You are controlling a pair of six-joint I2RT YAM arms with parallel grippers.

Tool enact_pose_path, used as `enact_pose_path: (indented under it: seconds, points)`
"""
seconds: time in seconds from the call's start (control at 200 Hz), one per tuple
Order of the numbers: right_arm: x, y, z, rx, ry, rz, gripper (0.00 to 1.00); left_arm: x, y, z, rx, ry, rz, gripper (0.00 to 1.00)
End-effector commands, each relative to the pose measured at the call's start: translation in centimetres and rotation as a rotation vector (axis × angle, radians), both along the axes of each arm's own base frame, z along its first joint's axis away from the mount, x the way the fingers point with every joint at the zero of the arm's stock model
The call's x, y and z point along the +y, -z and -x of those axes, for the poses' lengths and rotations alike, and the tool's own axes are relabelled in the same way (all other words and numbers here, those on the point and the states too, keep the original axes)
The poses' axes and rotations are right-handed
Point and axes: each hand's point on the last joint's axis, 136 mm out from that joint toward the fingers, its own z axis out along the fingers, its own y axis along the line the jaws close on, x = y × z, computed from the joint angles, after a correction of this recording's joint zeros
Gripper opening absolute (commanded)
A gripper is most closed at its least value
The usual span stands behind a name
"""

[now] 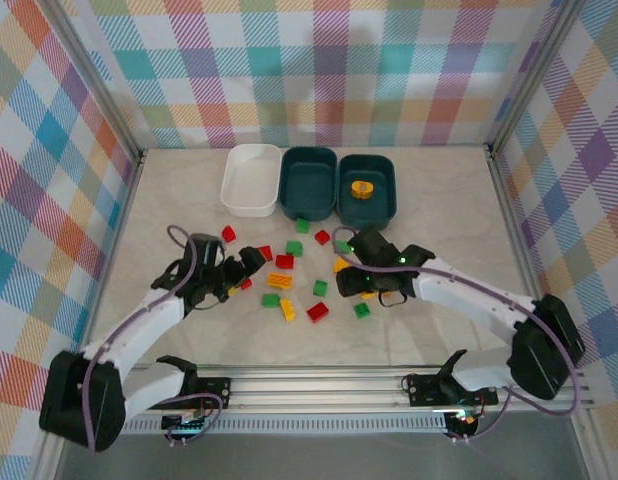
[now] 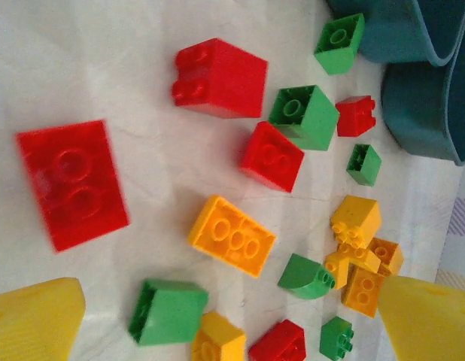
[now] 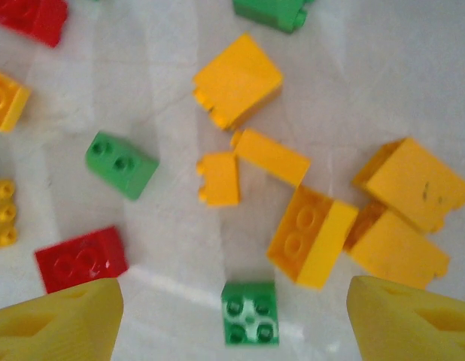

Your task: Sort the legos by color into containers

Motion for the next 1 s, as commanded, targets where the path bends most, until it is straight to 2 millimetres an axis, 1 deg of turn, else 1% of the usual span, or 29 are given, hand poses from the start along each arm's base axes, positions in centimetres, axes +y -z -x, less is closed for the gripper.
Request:
enact_pose_path:
  seconds: [0.0, 0.04, 0.055, 0.09, 0.17, 0.25, 0.38, 0.475, 0.535, 0.605, 0.695, 0.725, 0.79, 0.88, 0.995]
  points:
    - [-1.5, 2.1, 4.4, 0.114, -0.007, 0.073, 0.79, 0.5, -1.9, 0.5, -0.082, -0.022, 0.01, 1.0]
    - [-1.6, 2.9, 5.3, 0.132, -0.014, 0.086, 0.79, 0.7, -2.1, 0.9, -0.089, -0.019, -0.001, 1.0]
    - [-1.6, 3.2, 5.6, 0.137, -0.015, 0.088, 0.8, 1.0, -1.6, 1.5, -0.065, -0.018, -0.016, 1.0]
    - [-1.4, 3.9, 6.2, 0.157, -0.024, 0.084, 0.8, 1.3, -1.5, 2.0, -0.06, -0.018, -0.03, 1.0]
    - [-0.7, 5.5, 7.0, 0.197, -0.051, 0.086, 0.8, 1.6, -1.2, 2.8, -0.056, -0.012, -0.039, 1.0]
    - [-0.6, 6.6, 6.4, 0.191, -0.052, 0.153, 0.8, 1.6, -1.1, 3.5, -0.048, -0.004, -0.036, 1.0]
    - [-1.9, 7.8, 4.5, 0.124, -0.015, 0.281, 0.8, 1.6, -0.9, 4.1, -0.044, -0.008, -0.022, 1.0]
    - [-2.7, 8.5, 3.6, 0.094, 0.006, 0.342, 0.8, 1.6, -1.0, 4.1, -0.057, -0.018, -0.009, 1.0]
    - [-2.6, 9.1, 3.1, 0.085, 0.003, 0.35, 0.78, 1.8, -1.0, 4.0, -0.064, -0.029, -0.011, 1.0]
    - [-2.4, 9.3, 2.2, 0.063, 0.004, 0.353, 0.73, 1.9, -0.9, 3.8, -0.066, -0.043, -0.012, 1.0]
    - [-1.4, 9.6, 1.5, 0.055, -0.021, 0.313, 0.66, 2.0, -0.8, 3.5, -0.067, -0.053, -0.009, 1.0]
    - [-1.1, 9.6, 1.3, 0.053, -0.027, 0.304, 0.62, 2.0, -0.8, 3.5, -0.064, -0.053, -0.012, 1.0]
    - [-0.6, 9.7, 1.1, 0.052, -0.043, 0.292, 0.48, 2.0, -0.9, 3.3, -0.06, -0.049, -0.02, 1.0]
    - [-0.3, 9.6, 1.0, 0.045, -0.051, 0.281, 0.37, 2.1, -1.0, 3.2, -0.057, -0.051, -0.033, 1.0]
    - [0.1, 8.5, 1.1, 0.042, -0.058, 0.251, 0.33, 2.2, -1.1, 3.0, -0.069, -0.051, -0.048, 1.0]
